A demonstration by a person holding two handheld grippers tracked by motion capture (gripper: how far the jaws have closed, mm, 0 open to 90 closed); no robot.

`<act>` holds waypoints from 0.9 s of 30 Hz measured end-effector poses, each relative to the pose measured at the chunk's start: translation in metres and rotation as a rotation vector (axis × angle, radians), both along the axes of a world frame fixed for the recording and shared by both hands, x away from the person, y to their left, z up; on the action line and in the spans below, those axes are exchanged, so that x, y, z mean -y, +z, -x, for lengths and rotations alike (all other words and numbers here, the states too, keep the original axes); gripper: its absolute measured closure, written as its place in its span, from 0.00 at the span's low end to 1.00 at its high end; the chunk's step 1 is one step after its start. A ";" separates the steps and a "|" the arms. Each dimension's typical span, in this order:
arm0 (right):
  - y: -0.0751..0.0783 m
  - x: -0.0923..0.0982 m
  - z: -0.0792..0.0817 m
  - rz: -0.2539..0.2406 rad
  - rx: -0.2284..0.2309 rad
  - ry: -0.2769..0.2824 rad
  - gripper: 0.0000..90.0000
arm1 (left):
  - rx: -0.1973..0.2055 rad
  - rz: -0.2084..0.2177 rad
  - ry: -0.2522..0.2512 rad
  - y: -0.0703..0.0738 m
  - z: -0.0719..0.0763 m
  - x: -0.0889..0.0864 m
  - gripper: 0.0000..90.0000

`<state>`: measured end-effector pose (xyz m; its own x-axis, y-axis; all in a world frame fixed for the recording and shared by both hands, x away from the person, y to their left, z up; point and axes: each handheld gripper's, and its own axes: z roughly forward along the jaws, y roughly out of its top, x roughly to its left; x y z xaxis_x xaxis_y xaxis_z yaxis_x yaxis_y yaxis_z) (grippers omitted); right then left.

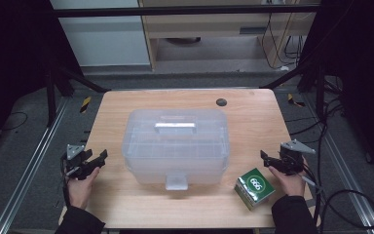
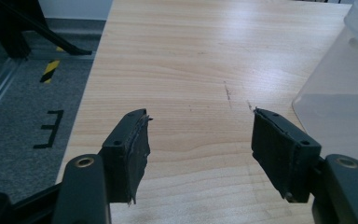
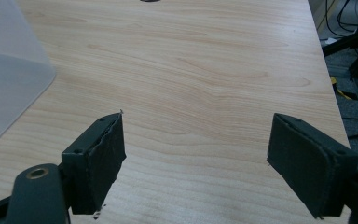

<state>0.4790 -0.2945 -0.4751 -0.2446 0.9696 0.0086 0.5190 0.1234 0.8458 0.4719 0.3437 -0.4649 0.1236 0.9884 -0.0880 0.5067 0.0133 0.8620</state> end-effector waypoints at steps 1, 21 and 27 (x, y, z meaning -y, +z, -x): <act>0.001 -0.001 0.001 0.002 0.001 0.002 0.21 | 0.007 0.007 -0.006 0.002 0.001 0.000 0.39; 0.028 -0.018 0.012 0.042 0.085 0.092 0.24 | 0.110 0.003 -0.189 0.049 0.014 0.012 0.37; 0.031 -0.021 0.013 0.043 0.081 0.124 0.24 | 0.137 -0.012 -0.208 0.066 0.017 0.013 0.35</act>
<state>0.4660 -0.2739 -0.4440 -0.3612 0.9308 -0.0563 0.4281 0.2192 0.8767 0.4545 0.3311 -0.3994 0.3342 0.9414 -0.0446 0.3760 -0.0898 0.9222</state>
